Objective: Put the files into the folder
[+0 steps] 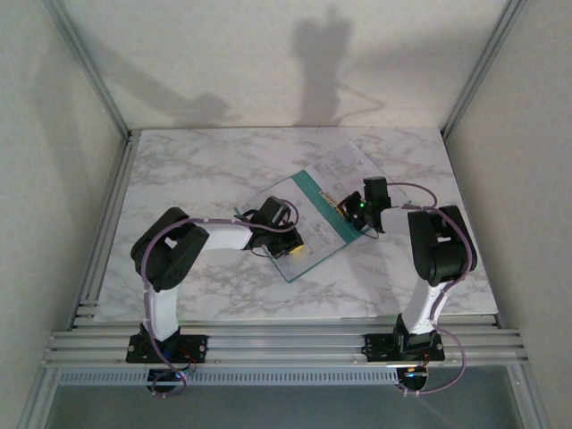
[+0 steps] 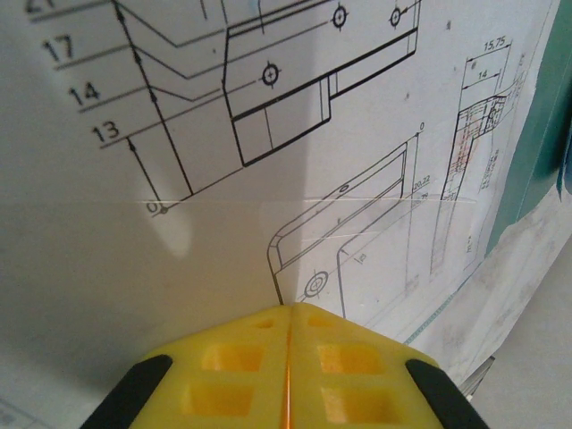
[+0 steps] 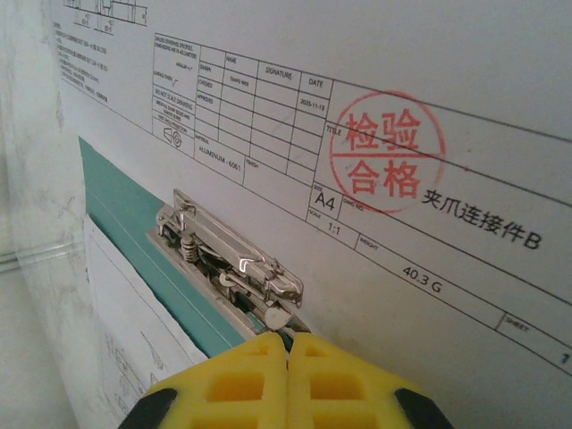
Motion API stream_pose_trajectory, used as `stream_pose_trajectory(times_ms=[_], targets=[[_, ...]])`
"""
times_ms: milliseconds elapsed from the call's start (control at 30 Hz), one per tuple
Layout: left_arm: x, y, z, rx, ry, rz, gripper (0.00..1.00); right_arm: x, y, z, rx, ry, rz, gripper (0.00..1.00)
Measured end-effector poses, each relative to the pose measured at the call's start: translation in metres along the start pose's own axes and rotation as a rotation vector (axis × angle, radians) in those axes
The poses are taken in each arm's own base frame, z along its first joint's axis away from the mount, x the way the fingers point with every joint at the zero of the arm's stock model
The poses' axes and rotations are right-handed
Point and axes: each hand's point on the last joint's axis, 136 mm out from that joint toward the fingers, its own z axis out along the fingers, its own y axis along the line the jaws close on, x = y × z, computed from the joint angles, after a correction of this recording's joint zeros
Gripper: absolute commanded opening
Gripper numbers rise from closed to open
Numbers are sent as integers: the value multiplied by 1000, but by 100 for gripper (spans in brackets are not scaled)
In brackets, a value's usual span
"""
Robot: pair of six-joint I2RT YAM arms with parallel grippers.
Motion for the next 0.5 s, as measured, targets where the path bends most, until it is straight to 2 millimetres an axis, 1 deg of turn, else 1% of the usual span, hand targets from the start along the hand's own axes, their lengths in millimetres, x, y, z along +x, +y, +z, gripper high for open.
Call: stream_pose_trajectory(times_ms=[200,500], targets=[[0,0,0,0,0,0,7,-1,-4,3,27,2,9,0],[-2,0,0,1,-11,2,7,-1,-2,6,70,8,21,0]])
